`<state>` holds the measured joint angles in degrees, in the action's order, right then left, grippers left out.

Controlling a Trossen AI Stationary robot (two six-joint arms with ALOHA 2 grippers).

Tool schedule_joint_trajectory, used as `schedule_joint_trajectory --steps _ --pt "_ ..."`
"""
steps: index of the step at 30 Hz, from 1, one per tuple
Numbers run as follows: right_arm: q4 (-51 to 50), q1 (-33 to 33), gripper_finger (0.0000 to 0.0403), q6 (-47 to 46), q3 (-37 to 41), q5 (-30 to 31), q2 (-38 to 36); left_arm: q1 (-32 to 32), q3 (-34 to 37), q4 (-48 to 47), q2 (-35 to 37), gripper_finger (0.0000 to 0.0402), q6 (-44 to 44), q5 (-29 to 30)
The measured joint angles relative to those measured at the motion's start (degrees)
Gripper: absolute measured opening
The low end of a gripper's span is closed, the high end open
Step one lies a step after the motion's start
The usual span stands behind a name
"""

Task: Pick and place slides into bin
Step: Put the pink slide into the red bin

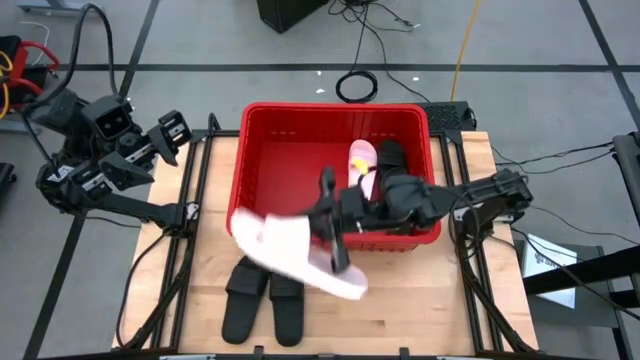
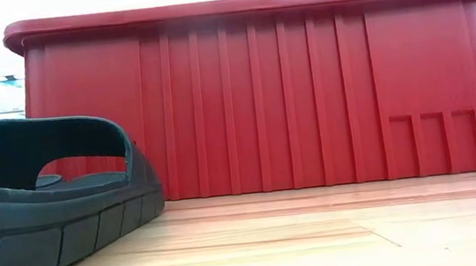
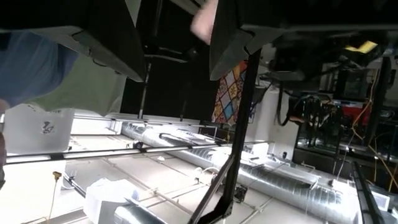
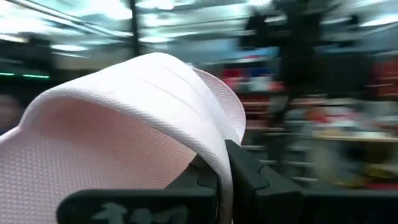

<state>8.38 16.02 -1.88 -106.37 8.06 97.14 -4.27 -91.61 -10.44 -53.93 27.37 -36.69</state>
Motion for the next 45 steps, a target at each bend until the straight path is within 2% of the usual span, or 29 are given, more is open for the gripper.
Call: schedule_joint_trajectory --steps 5,9,12,15,18,22,27,33,45 --pt "-3.03 -1.98 0.0003 7.75 0.00 16.28 -1.67 0.01 0.00 0.59 0.00 0.0186 0.16 1.92" --pt "-8.36 -3.78 0.0003 10.55 -0.07 29.68 -1.94 0.00 0.00 0.61 0.00 0.0186 0.16 2.49" --pt "-17.67 -5.17 0.0003 8.07 -0.07 39.51 -1.79 0.01 0.00 0.61 0.00 0.0186 0.16 2.49" --pt "-29.97 -7.00 0.0003 -0.41 -0.07 43.53 -1.77 0.00 0.00 0.62 0.00 0.0186 0.17 2.51" --pt "-41.59 -8.76 0.0003 -9.90 -0.04 44.61 -1.77 0.00 0.00 0.61 0.00 0.0186 0.25 2.51" --pt "-55.36 -10.84 0.0003 -17.38 0.04 44.61 -1.76 0.01 0.00 0.59 0.00 0.0186 0.27 2.55" --pt "-63.58 -13.08 0.0003 -22.80 4.54 43.95 -1.55 0.00 0.00 0.38 -0.02 0.0186 0.12 2.74" --pt "-61.22 -14.73 0.0003 -25.82 14.81 37.37 -1.94 0.00 0.00 0.31 -0.07 0.0186 -0.10 2.86" --pt "-46.77 -16.54 0.0002 -32.11 39.96 32.24 -9.03 0.00 0.00 -0.09 -0.07 0.0186 -3.80 5.63"
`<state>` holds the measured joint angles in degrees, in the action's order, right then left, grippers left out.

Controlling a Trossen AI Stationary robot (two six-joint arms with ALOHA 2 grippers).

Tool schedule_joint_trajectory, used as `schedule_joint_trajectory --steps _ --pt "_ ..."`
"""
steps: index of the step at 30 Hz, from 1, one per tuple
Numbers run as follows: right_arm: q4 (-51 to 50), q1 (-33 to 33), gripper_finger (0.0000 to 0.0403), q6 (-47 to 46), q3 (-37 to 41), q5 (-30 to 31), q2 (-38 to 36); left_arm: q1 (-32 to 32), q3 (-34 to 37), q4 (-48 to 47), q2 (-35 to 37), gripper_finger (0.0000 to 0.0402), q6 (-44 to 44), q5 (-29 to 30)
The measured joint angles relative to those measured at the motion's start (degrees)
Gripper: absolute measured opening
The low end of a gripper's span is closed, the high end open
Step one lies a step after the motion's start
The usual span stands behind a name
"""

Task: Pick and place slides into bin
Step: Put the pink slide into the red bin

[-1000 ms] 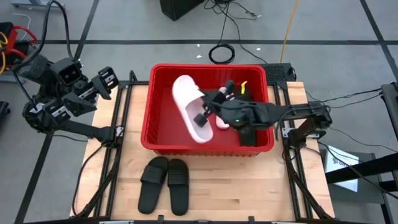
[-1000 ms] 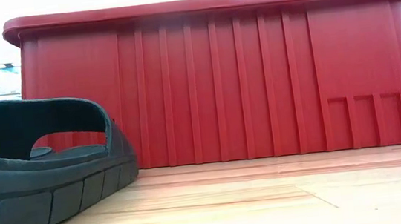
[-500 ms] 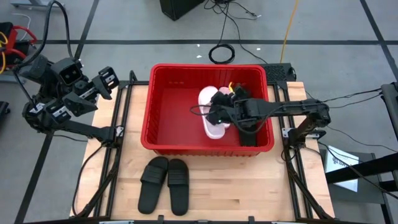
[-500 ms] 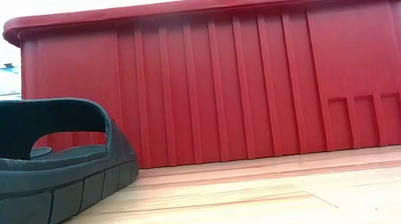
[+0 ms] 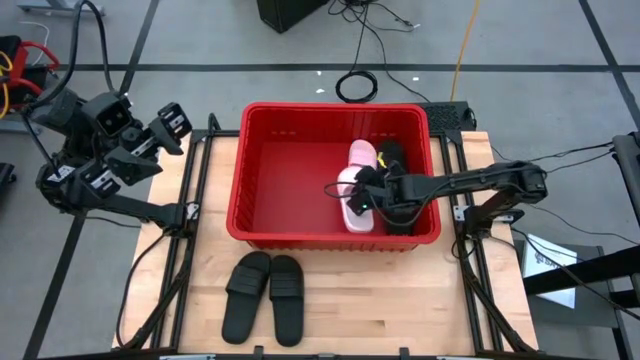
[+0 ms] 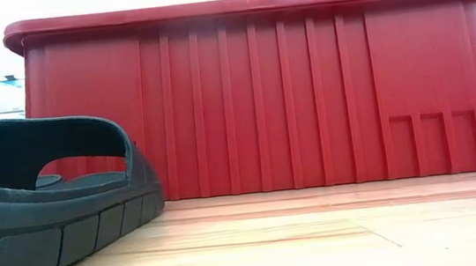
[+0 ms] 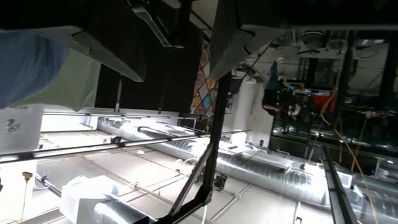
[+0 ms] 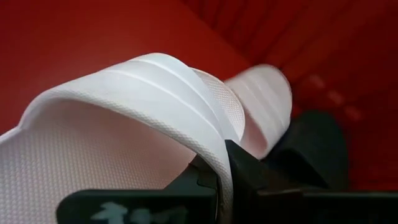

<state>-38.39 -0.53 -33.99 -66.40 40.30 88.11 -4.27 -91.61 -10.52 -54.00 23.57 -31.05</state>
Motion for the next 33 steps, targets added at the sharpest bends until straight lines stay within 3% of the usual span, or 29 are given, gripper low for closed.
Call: schedule_joint_trajectory --steps 6,14,22,28,33 --pt "3.73 -1.96 0.0002 -1.06 7.11 -0.91 -3.42 0.02 0.00 0.00 0.00 0.0186 -0.77 1.10" --pt "7.87 -5.32 0.0002 5.77 10.34 -2.70 -3.95 0.02 0.00 0.00 0.00 0.0186 -0.35 1.12" --pt "12.55 -7.72 0.0007 6.83 14.62 -3.92 -3.95 0.00 0.00 0.00 0.00 0.0186 0.70 1.16" --pt "18.66 -7.98 0.0031 10.06 17.88 -8.47 -4.02 -0.01 0.00 0.00 0.00 0.0186 0.93 1.18" --pt "18.77 -8.04 0.0062 7.73 18.09 -8.62 -4.00 0.00 0.00 0.00 0.00 0.0186 0.94 1.18"
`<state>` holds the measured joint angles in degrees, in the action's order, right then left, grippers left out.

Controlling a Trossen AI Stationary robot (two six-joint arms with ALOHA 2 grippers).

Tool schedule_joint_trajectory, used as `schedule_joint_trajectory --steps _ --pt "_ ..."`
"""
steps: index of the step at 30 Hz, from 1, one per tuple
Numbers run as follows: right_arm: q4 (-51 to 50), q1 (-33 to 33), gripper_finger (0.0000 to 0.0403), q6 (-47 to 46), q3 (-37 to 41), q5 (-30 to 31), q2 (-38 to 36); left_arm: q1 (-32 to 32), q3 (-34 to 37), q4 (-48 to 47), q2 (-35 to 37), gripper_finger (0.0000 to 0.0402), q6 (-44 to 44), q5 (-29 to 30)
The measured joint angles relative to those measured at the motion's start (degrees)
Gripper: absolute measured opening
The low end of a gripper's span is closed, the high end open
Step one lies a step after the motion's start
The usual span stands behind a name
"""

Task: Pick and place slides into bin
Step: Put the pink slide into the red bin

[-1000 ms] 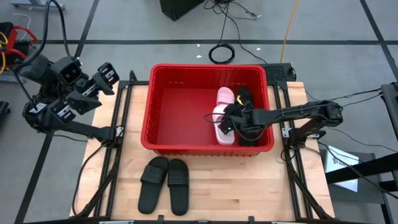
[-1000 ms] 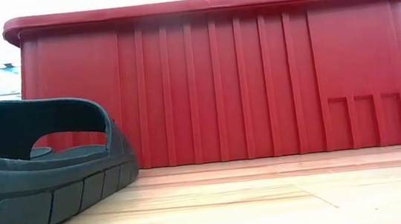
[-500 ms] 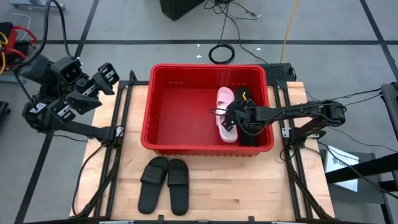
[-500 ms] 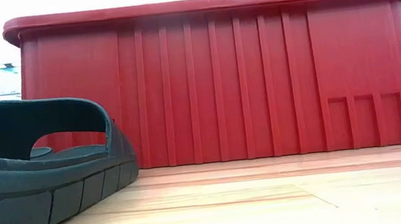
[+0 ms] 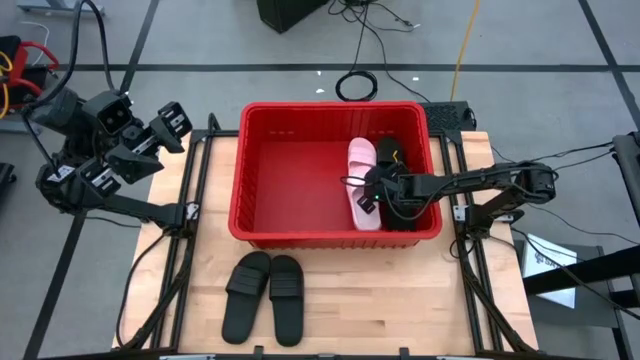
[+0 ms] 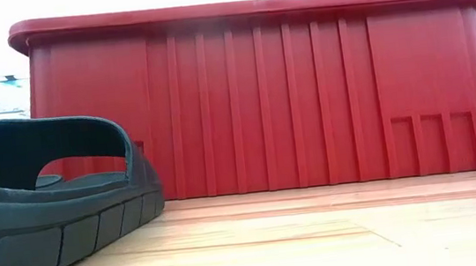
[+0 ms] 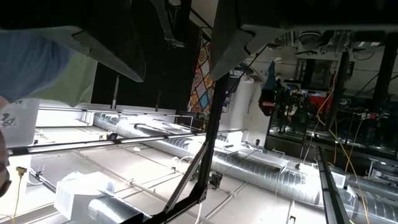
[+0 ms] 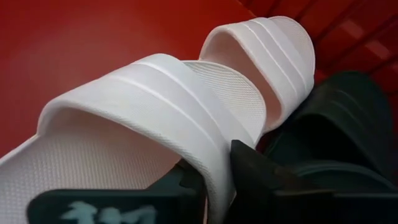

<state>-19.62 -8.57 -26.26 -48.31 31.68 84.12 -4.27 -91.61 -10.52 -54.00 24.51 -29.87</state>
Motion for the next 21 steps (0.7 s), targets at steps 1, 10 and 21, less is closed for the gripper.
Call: schedule_joint_trajectory --steps 1,10,21 --pt "-0.05 -0.03 0.0069 0.00 0.02 0.01 0.02 0.00 0.00 0.00 0.00 0.0186 0.00 0.00" --pt "-0.38 0.35 0.0121 1.68 0.10 -1.66 -0.40 0.00 0.00 0.02 0.00 0.0186 0.67 -0.04" --pt "-4.95 0.30 0.0195 2.55 0.20 -1.88 -6.07 0.01 0.00 0.04 0.17 0.0186 2.83 -1.34"
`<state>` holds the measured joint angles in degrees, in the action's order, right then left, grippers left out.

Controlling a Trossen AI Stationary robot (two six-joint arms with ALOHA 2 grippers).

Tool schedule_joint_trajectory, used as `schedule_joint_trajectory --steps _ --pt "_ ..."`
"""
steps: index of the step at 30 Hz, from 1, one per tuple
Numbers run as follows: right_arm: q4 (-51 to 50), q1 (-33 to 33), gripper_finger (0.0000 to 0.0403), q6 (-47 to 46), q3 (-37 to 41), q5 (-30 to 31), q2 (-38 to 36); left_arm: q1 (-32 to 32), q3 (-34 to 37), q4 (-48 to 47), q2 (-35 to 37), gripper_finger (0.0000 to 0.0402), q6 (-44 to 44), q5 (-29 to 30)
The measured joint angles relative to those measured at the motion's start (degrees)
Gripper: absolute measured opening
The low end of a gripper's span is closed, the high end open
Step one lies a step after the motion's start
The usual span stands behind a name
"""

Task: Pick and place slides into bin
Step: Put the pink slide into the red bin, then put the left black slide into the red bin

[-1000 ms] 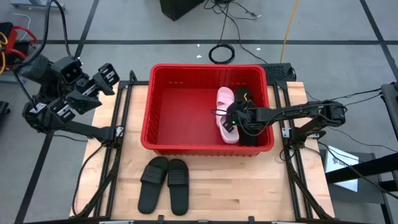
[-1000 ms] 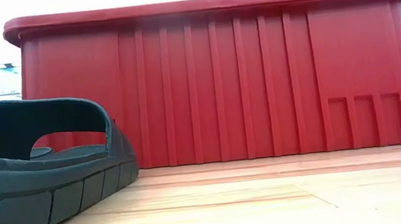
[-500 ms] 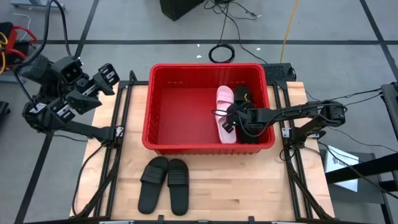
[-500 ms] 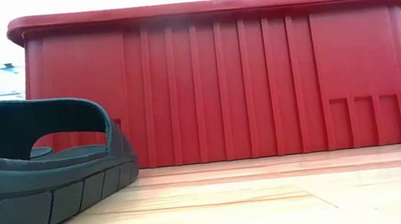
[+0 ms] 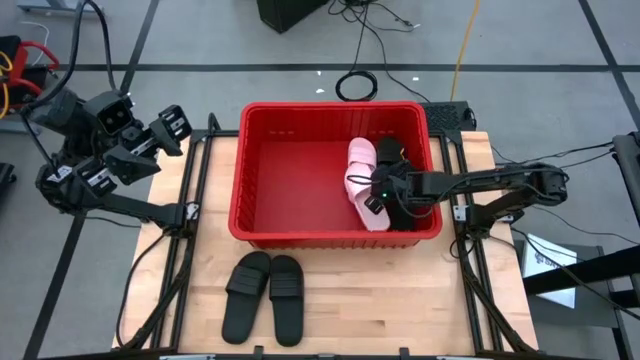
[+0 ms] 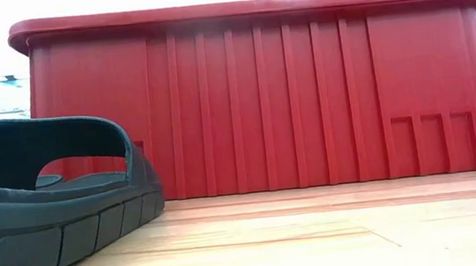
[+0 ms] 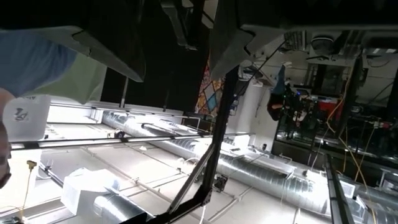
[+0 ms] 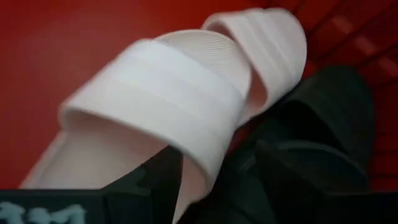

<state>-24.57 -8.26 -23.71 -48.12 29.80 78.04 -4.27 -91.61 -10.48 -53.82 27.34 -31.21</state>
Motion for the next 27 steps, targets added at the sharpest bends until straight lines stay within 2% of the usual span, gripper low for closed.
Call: schedule_joint_trajectory --steps 7,14,22,27 --pt "0.81 0.08 0.0218 -2.19 -0.03 -0.25 -6.03 -0.01 0.00 0.02 0.44 0.0186 -0.23 -0.30" --pt "3.95 0.08 0.0220 -2.11 -0.04 -3.73 -8.76 0.00 0.00 0.02 0.83 0.0186 -0.33 -0.36" --pt "24.99 0.12 0.0216 -2.60 -0.07 -12.61 -9.79 -0.01 0.00 1.97 1.14 0.0186 1.82 -3.03" --pt "41.34 0.12 0.0215 -3.53 -0.07 -13.62 -9.79 0.02 0.00 5.36 1.14 0.0186 2.40 -5.99"
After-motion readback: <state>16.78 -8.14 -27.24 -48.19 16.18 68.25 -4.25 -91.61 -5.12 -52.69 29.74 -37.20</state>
